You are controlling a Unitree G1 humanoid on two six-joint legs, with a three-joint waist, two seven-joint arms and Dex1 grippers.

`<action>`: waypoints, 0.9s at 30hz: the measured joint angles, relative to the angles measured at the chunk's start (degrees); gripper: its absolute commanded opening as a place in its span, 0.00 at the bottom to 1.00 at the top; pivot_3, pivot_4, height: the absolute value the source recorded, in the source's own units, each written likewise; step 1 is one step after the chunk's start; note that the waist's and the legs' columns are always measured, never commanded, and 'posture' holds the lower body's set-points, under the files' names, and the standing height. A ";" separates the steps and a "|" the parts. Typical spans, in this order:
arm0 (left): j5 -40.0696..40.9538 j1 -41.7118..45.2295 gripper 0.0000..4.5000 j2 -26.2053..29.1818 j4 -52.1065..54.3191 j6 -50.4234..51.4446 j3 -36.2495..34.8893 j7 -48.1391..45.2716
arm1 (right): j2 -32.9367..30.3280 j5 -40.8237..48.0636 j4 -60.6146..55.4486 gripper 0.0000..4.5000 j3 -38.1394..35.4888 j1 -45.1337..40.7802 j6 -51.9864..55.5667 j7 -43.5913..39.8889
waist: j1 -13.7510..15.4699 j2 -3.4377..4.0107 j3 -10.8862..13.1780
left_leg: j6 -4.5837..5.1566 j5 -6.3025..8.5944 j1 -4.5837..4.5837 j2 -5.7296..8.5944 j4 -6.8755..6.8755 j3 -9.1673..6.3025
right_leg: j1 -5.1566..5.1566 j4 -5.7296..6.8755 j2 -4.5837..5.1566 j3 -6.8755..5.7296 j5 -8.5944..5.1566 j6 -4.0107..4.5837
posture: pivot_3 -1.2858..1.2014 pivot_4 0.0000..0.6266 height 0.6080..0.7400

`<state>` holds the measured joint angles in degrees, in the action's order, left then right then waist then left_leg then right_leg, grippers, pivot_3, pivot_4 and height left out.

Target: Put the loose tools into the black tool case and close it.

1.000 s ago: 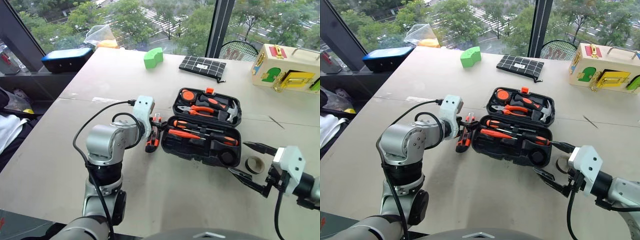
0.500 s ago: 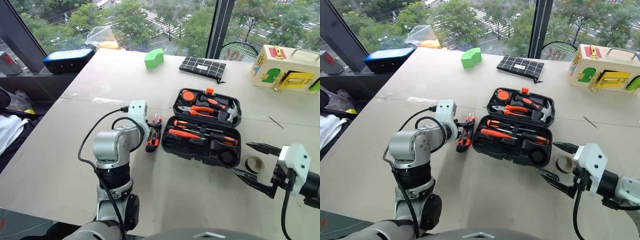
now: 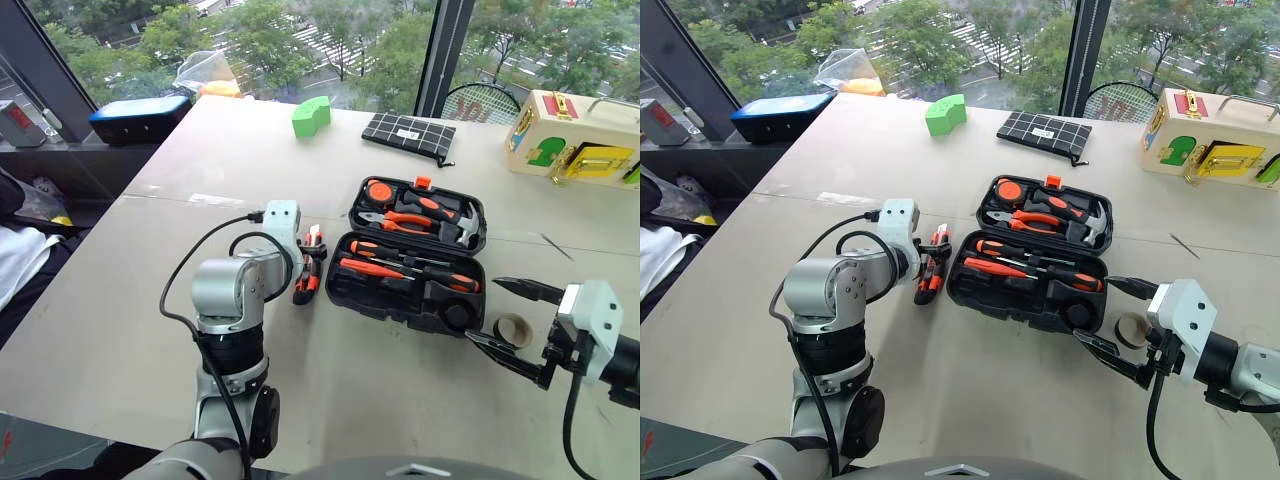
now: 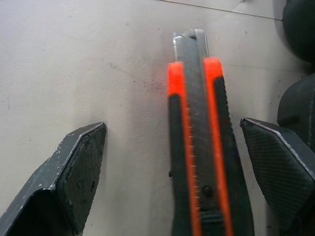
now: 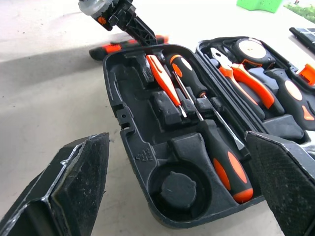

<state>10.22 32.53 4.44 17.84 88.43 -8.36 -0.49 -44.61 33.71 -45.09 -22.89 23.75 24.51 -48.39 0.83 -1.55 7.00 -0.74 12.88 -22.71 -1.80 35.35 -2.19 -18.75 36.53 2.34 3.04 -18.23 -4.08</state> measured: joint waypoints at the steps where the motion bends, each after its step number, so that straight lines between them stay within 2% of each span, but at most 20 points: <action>1: 0.01 -0.01 0.64 0.17 -0.18 0.02 0.24 -0.30 | 0.00 0.01 0.00 1.00 -0.01 0.01 0.13 0.00 | 0.00 0.00 0.00 | 0.00 0.00 0.00 0.01 0.00 0.00 | 0.00 0.00 0.01 0.00 0.00 0.00 | 0.52 0.24 1.00; 4: 0.28 -0.02 0.33 0.91 -0.66 -0.06 1.92 -1.55 | 0.00 0.01 -0.01 1.00 -0.07 0.12 0.25 -0.02 | -0.06 0.02 -0.02 | 0.00 0.00 0.01 0.03 0.00 0.01 | 0.00 0.00 0.03 0.01 0.00 0.00 | 0.52 0.24 1.00; 6: 0.19 -0.12 0.27 1.10 -0.69 -0.15 2.09 -1.74 | 0.00 0.01 -0.01 1.00 -0.15 0.15 0.26 -0.05 | -0.09 0.05 -0.04 | 0.00 0.00 0.03 0.02 -0.01 0.00 | 0.01 0.01 0.03 0.00 0.00 0.00 | 0.52 0.24 1.00; 13: 0.80 -2.36 0.27 2.05 -0.37 -3.55 0.69 -3.88 | -0.02 -0.17 0.18 1.00 -0.16 -0.47 0.17 -0.26 | -0.21 0.17 -0.12 | 0.00 0.00 0.07 0.02 -0.03 0.02 | 0.01 0.02 0.02 0.02 0.00 0.00 | 0.52 0.24 1.00; 20: 6.85 -5.49 0.27 2.39 -1.82 -10.82 -9.04 -10.55 | -0.01 -0.98 1.21 1.00 0.02 -1.89 -0.19 -0.58 | -0.21 0.02 0.13 | 0.00 0.00 0.01 0.00 -0.02 -0.02 | -0.02 0.02 0.02 -0.03 0.00 0.00 | 0.52 0.24 1.00; 23: 11.73 -4.96 0.27 6.23 -3.93 -15.71 -12.23 -17.62 | 0.30 -1.32 1.21 1.00 0.53 -1.96 -0.25 -0.39 | -0.16 -0.15 0.26 | -0.01 0.00 -0.04 0.00 -0.03 -0.06 | -0.03 0.00 0.02 -0.08 0.00 0.01 | 0.52 0.24 1.00; 27: 16.76 -2.53 0.27 12.98 -5.49 -21.76 -10.18 -29.02 | 1.56 -1.81 1.07 1.00 0.97 -1.11 -0.54 0.25 | 0.01 -0.18 0.30 | -0.02 -0.01 -0.09 0.02 -0.03 -0.07 | -0.01 -0.09 0.07 -0.14 0.00 0.00 | 0.52 0.24 1.00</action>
<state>26.99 29.99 17.42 12.35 66.67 -18.55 -29.51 -43.05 31.90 -44.02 -21.93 22.64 23.96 -48.13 0.85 -1.73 7.29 -0.75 12.87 -22.80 -1.78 35.32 -2.26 -18.76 36.44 2.41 2.90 -18.24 -4.08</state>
